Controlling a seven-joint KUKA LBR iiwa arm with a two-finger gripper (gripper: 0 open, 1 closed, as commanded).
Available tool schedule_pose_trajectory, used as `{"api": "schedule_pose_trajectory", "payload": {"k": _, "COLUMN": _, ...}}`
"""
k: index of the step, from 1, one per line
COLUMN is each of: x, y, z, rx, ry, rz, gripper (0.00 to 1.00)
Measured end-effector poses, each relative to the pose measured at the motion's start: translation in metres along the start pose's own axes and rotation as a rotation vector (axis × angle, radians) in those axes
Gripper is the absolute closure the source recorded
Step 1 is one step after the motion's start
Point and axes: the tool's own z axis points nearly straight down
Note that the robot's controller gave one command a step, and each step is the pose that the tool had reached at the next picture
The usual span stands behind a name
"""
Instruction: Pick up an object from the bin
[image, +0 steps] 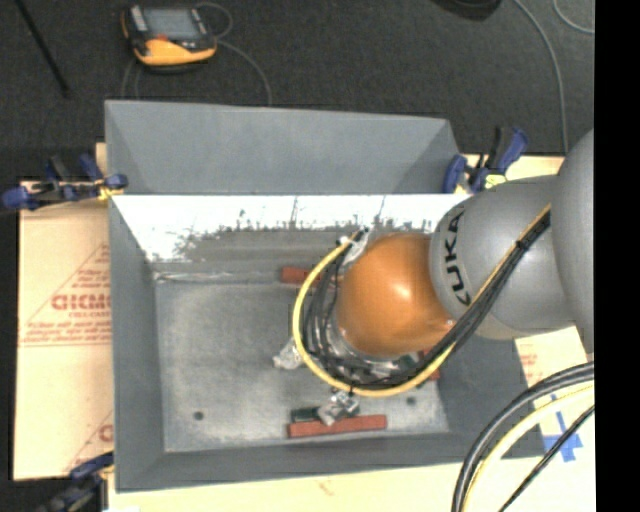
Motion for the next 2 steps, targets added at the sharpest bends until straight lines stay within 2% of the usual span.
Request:
{"api": "schedule_pose_trajectory", "payload": {"k": 1, "x": 0.0046, "y": -0.0008, "z": -0.0065, "rx": -0.004, "ry": 0.007, "rz": -0.001, "gripper": 0.00}}
{"api": "schedule_pose_trajectory", "payload": {"k": 2, "x": 0.0028, "y": 0.0058, "z": -0.0087, "rx": -0.002, "ry": 0.012, "rz": -0.051, "gripper": 0.00}}
